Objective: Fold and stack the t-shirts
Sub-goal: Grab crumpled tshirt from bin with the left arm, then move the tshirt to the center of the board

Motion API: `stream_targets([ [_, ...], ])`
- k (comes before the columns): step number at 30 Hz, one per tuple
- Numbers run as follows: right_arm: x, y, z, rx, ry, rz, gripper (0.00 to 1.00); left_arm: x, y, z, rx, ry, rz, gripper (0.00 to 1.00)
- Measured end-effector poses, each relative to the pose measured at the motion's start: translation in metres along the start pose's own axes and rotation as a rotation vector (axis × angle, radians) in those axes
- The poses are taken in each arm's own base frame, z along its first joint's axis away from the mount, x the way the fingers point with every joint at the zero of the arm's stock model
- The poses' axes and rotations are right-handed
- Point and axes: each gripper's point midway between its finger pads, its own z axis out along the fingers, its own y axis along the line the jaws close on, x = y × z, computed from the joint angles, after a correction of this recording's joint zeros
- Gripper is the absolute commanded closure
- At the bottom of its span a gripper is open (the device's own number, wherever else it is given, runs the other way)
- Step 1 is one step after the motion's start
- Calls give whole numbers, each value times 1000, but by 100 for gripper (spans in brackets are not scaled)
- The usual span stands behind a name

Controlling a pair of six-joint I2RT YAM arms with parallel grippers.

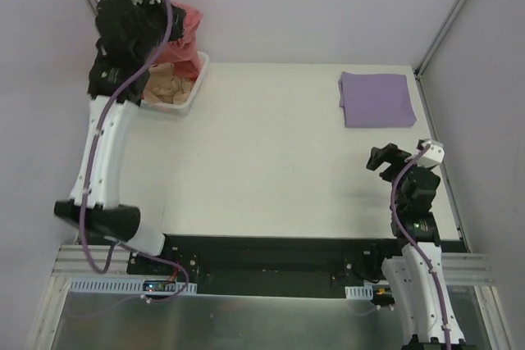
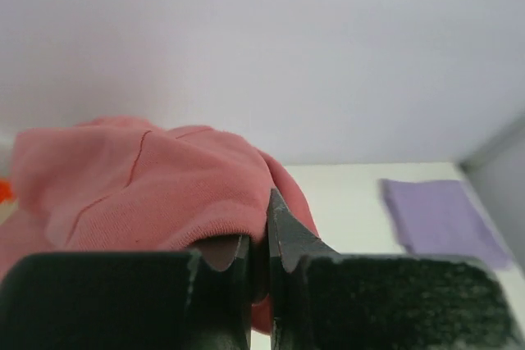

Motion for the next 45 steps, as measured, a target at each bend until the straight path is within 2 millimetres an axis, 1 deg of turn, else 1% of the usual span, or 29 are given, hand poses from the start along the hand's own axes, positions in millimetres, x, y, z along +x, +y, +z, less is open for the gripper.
stream_targets([
  [1, 0, 0, 0, -1, -2, 3, 4, -19, -22, -26, 63, -48, 11, 100],
  [2, -1, 1, -1, -2, -4, 6, 4, -43, -53, -63, 166, -113, 22, 100],
  [3, -1, 1, -1, -3, -6, 9, 4, -61, -73, -94, 244, -166, 28, 100],
  [4, -2, 1, -1, -4, -7, 11, 4, -79, -90, -123, 319, -220, 32, 100],
  [6, -2, 1, -1, -5, -8, 15, 4, -103, -113, -172, 446, -300, 38, 100],
  [8, -2, 2, -1, -5, -8, 17, 4, -118, -134, -212, 564, -349, 43, 100],
  [9, -2, 2, -1, -5, -8, 18, 4, -121, -150, -230, 647, -357, 45, 100],
  [11, -2, 2, -1, -6, -8, 21, 4, -117, -175, -248, 779, -337, 49, 100],
  [13, -2, 2, -1, -6, -8, 22, 4, -107, -192, -251, 867, -287, 39, 100],
  [16, -2, 2, -1, -7, -7, 25, 4, -86, -210, -236, 935, -196, 13, 100],
  [19, -2, 2, -1, -7, -6, 25, 4, -57, -224, -203, 960, -78, -29, 100],
  [21, -1, 2, -1, -6, -5, 25, 4, -33, -229, -180, 956, 3, -63, 100],
  [22, -1, 2, -1, -4, -4, 25, 4, -14, -229, -166, 940, 55, -82, 100],
  [23, 0, 1, 0, -3, -1, 24, 4, 1, -226, -155, 917, 95, -98, 100],
  [24, 0, 1, 0, -1, 2, 24, 4, 21, -220, -140, 873, 135, -115, 96],
  [26, 3, 1, 2, 2, 14, 22, 4, 70, -199, -108, 736, 220, -147, 79],
  [27, 6, 0, 3, 3, 26, 21, 4, 99, -183, -93, 645, 265, -162, 63],
  [28, 9, 1, 4, 1, 37, 20, 4, 124, -168, -81, 562, 300, -172, 38],
  [29, 12, 1, 5, -2, 54, 19, 4, 152, -148, -68, 463, 335, -181, 19],
  [30, 16, 2, 7, -6, 77, 16, 4, 184, -123, -58, 349, 375, -180, 1],
  [31, 21, 4, 8, -17, 104, 13, 4, 216, -94, -52, 226, 420, -181, 1],
  [33, 28, 11, 10, -51, 166, 7, 4, 258, -50, -51, 58, 484, -172, 1],
  [34, 31, 16, 11, -71, 201, 5, 4, 272, -30, -52, -15, 505, -167, 1],
  [36, 35, 31, 15, -128, 280, -2, 4, 284, -1, -56, -128, 514, -151, 1],
  [37, 38, 40, 16, -156, 314, -9, 4, 287, 10, -59, -173, 510, -141, 1],
  [38, 43, 52, 18, -192, 362, -29, 4, 288, 17, -63, -207, 500, -134, 1],
  [40, 58, 79, 17, -266, 444, -77, 4, 288, 26, -77, -239, 477, -132, 1],
  [42, 79, 107, 10, -343, 530, -142, 4, 286, 31, -92, -244, 454, -140, 1],
  [45, 117, 152, -13, -476, 664, -246, 4, 287, 37, -113, -250, 425, -161, 1],
])
